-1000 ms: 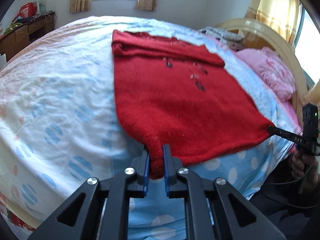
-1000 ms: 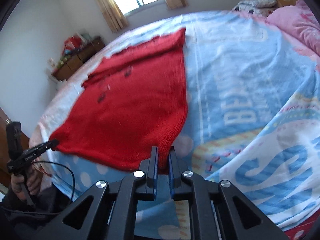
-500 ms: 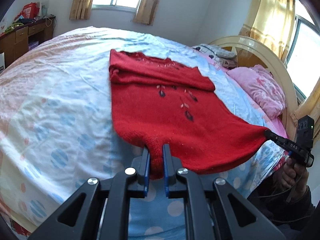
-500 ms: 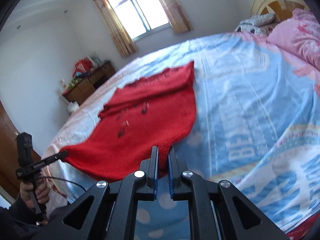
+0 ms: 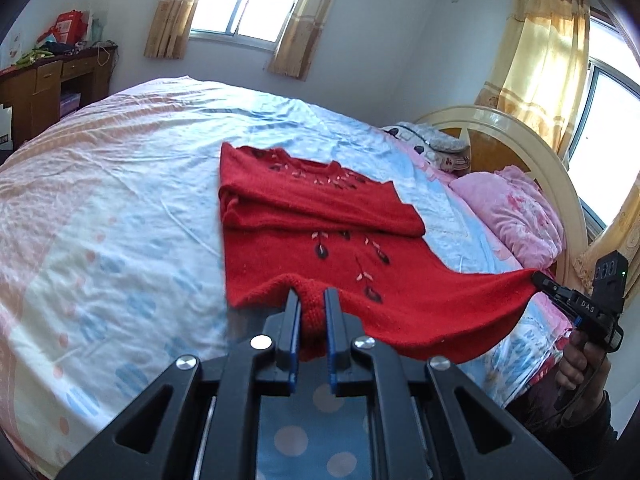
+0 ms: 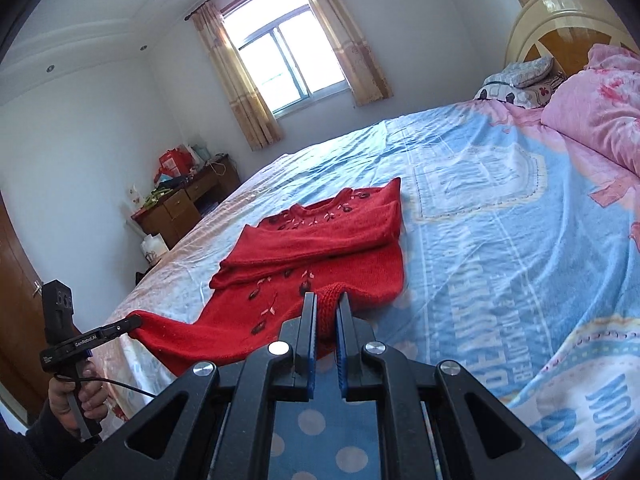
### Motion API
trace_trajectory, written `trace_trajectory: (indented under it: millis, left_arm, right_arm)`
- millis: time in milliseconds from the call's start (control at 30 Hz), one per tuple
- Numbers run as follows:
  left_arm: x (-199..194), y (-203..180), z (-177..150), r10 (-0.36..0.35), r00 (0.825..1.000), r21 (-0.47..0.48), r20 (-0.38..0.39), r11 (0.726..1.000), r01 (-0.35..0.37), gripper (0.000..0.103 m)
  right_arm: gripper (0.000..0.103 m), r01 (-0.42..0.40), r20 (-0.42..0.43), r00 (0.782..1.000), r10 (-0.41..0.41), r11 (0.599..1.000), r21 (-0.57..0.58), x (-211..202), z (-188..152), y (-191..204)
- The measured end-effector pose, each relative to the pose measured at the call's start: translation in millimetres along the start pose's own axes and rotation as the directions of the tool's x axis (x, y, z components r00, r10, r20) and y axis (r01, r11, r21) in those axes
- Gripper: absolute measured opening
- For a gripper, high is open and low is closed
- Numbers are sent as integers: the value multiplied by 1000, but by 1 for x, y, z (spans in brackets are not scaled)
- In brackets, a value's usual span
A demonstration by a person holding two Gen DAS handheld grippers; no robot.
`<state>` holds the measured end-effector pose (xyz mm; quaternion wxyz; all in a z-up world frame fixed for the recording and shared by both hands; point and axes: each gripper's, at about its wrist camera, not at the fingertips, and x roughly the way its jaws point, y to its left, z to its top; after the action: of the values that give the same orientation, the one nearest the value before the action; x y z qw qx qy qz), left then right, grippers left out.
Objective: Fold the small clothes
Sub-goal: 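Lift the hem with both tools and fold it over onto the collar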
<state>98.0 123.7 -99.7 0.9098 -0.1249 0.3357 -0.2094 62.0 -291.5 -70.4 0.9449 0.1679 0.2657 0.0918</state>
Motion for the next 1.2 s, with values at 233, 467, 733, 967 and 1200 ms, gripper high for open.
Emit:
trace_trajectory:
  millis: [233,467,733,967,1200]
  left_arm:
    - [9,3,23,1,999,-12,33,1000,-1,11]
    - [24,14,51,16,998,-40,57,999,-14,11]
    - [49,26,93,22,995,-62,95,998,-16,10]
    - [75,35,121,44,994,-63,95,997,-38,9]
    - [113,39,159,65,994,-48,86,997,-61,9]
  right_arm:
    - [7,-6,38,999,7,1000,-15,14,28,5]
    - [7,-7,74,997,7,1000,0,43,64,3]
    - [7,1,78,997,0,1000,-11,84,103,10]
    - [7,28,73,997,-26,999,-23,115,133,9]
    - [7,78,49,996,-77,997,-27,158,163,-1]
